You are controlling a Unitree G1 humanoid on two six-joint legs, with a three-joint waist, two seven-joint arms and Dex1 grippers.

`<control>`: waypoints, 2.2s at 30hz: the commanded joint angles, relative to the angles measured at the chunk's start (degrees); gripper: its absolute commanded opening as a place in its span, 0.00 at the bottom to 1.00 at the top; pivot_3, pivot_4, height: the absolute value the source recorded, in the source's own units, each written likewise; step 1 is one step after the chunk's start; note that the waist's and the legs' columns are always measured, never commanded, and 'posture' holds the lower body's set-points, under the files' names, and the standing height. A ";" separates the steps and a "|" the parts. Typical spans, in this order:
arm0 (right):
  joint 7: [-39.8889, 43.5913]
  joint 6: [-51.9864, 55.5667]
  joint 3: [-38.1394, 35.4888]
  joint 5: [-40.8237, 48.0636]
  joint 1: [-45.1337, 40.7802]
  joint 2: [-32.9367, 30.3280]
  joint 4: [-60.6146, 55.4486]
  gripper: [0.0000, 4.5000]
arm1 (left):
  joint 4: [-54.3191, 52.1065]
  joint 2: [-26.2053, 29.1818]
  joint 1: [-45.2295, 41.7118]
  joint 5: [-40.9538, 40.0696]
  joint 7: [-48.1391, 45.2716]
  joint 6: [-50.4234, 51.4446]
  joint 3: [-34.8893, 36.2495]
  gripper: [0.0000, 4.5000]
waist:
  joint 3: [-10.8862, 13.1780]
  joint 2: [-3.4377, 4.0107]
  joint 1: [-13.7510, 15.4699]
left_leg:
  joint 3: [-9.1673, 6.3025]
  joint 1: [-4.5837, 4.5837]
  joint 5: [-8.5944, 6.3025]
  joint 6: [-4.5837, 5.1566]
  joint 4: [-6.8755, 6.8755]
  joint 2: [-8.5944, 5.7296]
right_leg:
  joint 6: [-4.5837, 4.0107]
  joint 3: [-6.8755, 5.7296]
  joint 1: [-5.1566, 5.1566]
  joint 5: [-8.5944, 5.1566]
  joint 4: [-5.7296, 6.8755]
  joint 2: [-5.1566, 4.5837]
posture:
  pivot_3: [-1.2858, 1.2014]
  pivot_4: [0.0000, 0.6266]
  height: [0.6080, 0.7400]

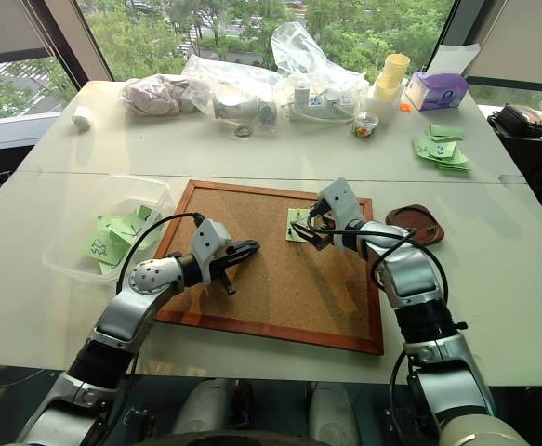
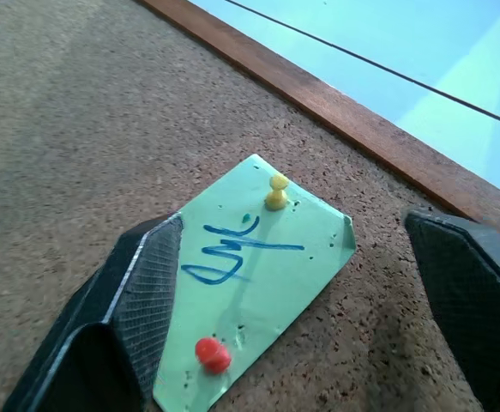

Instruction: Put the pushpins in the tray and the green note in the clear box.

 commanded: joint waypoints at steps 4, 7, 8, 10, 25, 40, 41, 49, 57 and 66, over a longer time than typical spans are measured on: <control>0.23 -3.02 0.81 -2.36 -3.79 1.42 2.89 0.59 | 1.63 -0.23 2.01 1.81 1.09 0.50 -1.30 0.00 | -0.01 0.02 -0.01 | 0.00 0.03 0.00 0.00 0.00 0.01 | 0.00 0.00 0.04 0.00 0.00 0.00 | 0.52 0.24 1.00; 0.68 -3.91 1.24 -3.14 -4.18 1.65 4.11 0.59 | 1.46 -0.25 2.14 1.86 1.37 0.56 -1.25 0.00 | -0.02 0.03 -0.12 | 0.00 0.03 0.00 0.00 0.00 0.01 | 0.00 0.00 0.04 0.00 0.00 -0.01 | 0.52 0.24 1.00; 0.80 -4.15 1.43 -3.47 -4.31 1.73 4.43 0.59 | 1.38 -0.22 2.20 1.90 1.40 0.59 -1.25 0.00 | -0.03 0.04 -0.17 | -0.01 0.04 0.00 0.00 0.00 0.01 | 0.00 0.00 0.04 0.00 0.00 0.00 | 0.52 0.24 1.00; 0.99 -4.47 1.69 -3.90 -4.36 1.95 4.71 0.59 | 1.33 -0.13 2.37 1.99 1.34 0.52 -1.23 0.00 | -0.03 0.05 -0.25 | 0.00 0.06 0.00 -0.01 -0.01 0.02 | 0.00 0.00 0.05 0.00 0.00 0.00 | 0.52 0.24 1.00; 2.42 -4.92 2.44 -5.53 -4.33 2.45 4.28 0.27 | 0.88 0.05 2.98 2.27 1.38 0.66 -0.96 0.00 | -0.08 0.14 -1.03 | -0.04 0.09 0.01 -0.01 -0.04 0.04 | 0.00 0.00 0.08 0.00 0.00 -0.01 | 0.52 0.24 1.00; -1.01 4.37 -6.15 -2.21 -1.47 -1.24 -13.34 0.01 | 0.17 1.32 4.07 1.99 0.31 2.07 -0.68 0.00 | -0.09 0.16 -1.08 | -0.12 0.10 0.00 0.00 -0.09 0.12 | 0.00 0.01 0.06 0.00 -0.02 -0.06 | 0.52 0.24 1.00; -1.60 5.84 -7.26 -1.71 -0.83 -1.72 -15.36 0.01 | 0.19 1.37 4.07 1.91 0.21 2.16 -0.67 0.00 | -0.09 0.16 -1.09 | -0.13 0.09 0.00 0.00 -0.09 0.12 | -0.01 0.01 0.06 0.00 -0.02 -0.06 | 0.52 0.24 1.00; -6.17 15.11 -21.31 0.75 12.44 -7.08 -27.33 0.01 | 0.46 1.34 3.81 1.40 -0.64 2.97 -0.89 0.00 | -0.12 0.20 -1.05 | -0.11 0.12 -0.04 0.04 -0.18 0.11 | -0.02 0.01 0.06 -0.01 -0.09 -0.08 | 0.52 0.24 1.00; -9.23 11.54 -25.89 0.09 19.85 -8.19 -23.85 0.01 | -0.95 2.77 4.74 1.22 -1.98 3.87 -0.84 0.00 | -0.20 0.33 -1.54 | -0.04 0.26 -0.20 0.34 -0.22 0.09 | -0.02 0.02 0.08 -0.01 -0.08 -0.04 | 0.52 0.24 1.00; -9.50 6.61 -24.48 0.30 17.77 -8.36 -16.06 0.01 | -0.92 2.86 4.20 1.39 -2.04 4.32 -0.60 0.00 | -0.20 0.33 -1.47 | -0.02 0.24 -0.15 0.23 -0.23 0.09 | -0.02 0.04 0.08 -0.02 -0.11 -0.04 | 0.52 0.24 1.00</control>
